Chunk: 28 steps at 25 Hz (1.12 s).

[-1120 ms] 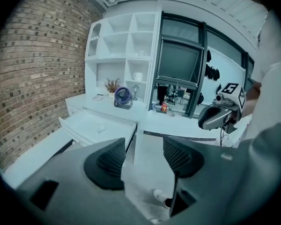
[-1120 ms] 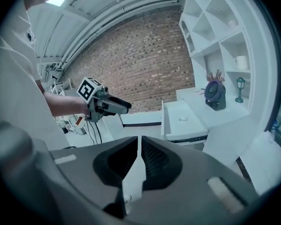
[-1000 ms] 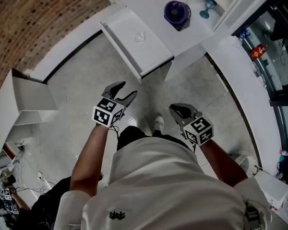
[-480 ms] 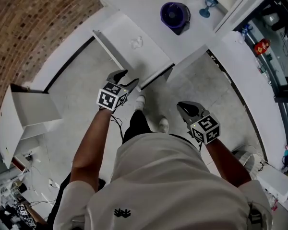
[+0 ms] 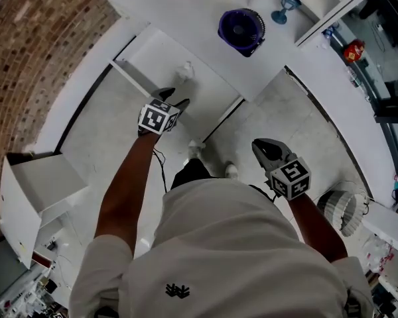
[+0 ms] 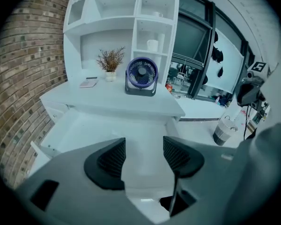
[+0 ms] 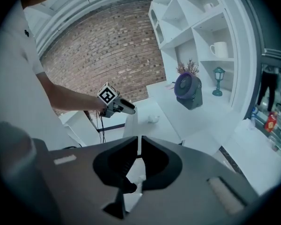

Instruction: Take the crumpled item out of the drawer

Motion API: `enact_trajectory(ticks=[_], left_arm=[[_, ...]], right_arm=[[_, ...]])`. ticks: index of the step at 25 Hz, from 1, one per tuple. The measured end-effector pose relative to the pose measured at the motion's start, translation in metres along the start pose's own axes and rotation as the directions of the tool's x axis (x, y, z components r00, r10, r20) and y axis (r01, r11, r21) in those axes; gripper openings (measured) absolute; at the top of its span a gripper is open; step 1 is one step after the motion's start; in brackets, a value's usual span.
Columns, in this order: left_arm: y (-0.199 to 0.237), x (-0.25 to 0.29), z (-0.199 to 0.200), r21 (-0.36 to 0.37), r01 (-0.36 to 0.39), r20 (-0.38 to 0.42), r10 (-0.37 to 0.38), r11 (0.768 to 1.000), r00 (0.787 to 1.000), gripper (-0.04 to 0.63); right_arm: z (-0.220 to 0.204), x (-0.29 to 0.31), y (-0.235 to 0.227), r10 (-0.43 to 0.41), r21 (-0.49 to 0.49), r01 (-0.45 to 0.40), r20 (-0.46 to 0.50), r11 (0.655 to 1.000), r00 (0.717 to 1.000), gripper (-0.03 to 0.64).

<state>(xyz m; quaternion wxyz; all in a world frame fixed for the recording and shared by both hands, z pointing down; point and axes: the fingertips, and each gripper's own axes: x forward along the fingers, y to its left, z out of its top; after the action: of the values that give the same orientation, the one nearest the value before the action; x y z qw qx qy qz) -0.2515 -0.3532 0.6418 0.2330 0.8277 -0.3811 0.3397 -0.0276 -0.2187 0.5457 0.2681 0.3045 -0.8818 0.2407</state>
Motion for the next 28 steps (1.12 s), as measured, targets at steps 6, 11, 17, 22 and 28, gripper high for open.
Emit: enact_trajectory(ticks=[6,11,17,22,28], left_arm=[[0.051,0.046,0.001,0.038,0.046,-0.058,-0.043,0.998,0.997,0.255],[0.080,0.084,-0.002,0.079,0.078,-0.128,-0.068,0.994,0.989,0.256],[0.100,0.124,-0.006,0.125,0.119,-0.214,-0.090,0.985,0.973,0.256],[0.117,0.153,-0.010,0.209,0.109,-0.274,-0.049,0.972,0.961,0.256],[0.123,0.181,-0.031,0.191,0.126,-0.356,-0.051,0.973,0.933,0.258]], right_arm=[[0.009,0.020,-0.007,-0.085,0.085,0.086,-0.021,0.993,0.996,0.035],[0.009,0.027,-0.016,-0.169,0.144,0.173,-0.039,0.974,0.985,0.035],[0.007,0.033,-0.027,-0.242,0.209,0.248,-0.054,0.946,0.969,0.035],[0.004,0.032,-0.029,-0.290,0.255,0.299,-0.071,0.920,0.954,0.034],[-0.008,0.025,-0.030,-0.320,0.294,0.339,-0.111,0.894,0.941,0.034]])
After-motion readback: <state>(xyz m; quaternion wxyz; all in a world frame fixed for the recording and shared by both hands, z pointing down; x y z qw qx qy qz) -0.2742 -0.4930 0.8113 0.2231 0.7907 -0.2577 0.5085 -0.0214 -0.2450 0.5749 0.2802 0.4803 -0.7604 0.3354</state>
